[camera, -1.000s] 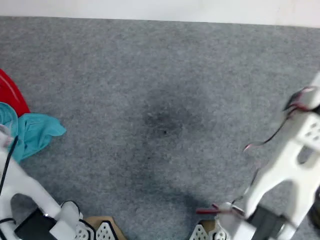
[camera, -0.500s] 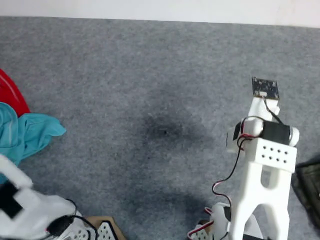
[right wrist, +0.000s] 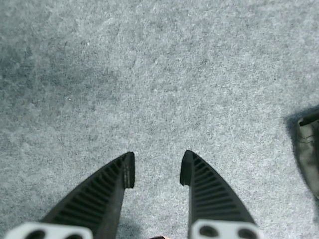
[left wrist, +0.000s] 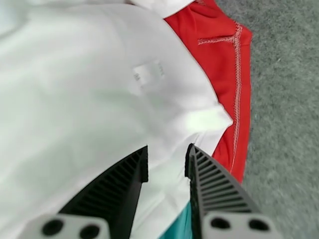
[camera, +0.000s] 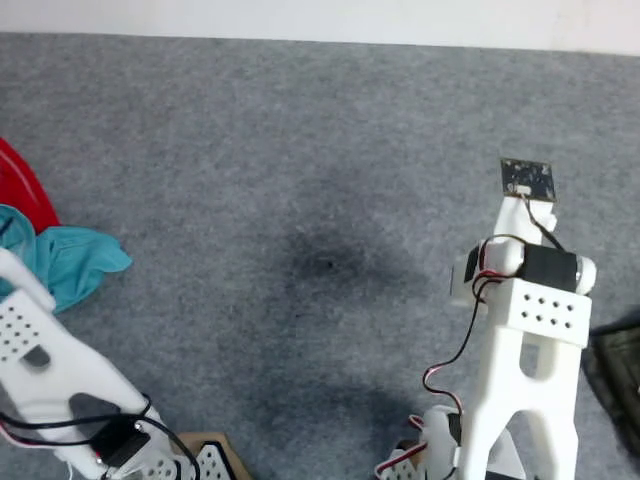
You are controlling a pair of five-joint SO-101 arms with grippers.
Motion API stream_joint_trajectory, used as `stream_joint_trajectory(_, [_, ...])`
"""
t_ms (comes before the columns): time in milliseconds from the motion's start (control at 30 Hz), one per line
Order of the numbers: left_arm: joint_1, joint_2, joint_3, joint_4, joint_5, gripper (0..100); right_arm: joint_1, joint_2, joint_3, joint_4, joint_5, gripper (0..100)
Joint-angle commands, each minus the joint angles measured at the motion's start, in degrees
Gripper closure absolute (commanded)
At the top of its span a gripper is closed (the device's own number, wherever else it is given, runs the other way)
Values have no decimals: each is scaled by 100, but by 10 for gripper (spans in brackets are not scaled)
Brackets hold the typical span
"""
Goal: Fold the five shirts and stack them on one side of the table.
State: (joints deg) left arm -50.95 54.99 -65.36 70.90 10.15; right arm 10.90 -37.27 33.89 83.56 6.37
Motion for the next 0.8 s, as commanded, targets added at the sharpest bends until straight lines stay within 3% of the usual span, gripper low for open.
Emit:
stream_joint_trajectory(0, [171,848,-1358,18,0,856,-57,-136,-40,-75,-70,841])
stream_joint_trajectory(300, [171,1552,-2053,53,0,861,-57,-119,-40,-75,-70,841])
stream_joint_trajectory(367, [189,1543,-2070,255,0,875,-57,-92,-40,-75,-70,841])
stream_joint_trajectory(500, [286,1560,-2818,879,0,1000,-57,-84,-40,-75,-70,841])
stream_joint_trajectory(600, [391,1473,-3029,1380,0,986,-57,-75,-40,-75,-70,841])
stream_joint_trajectory(767, [479,1138,-2993,1556,0,995,-48,-75,-31,-75,-70,841])
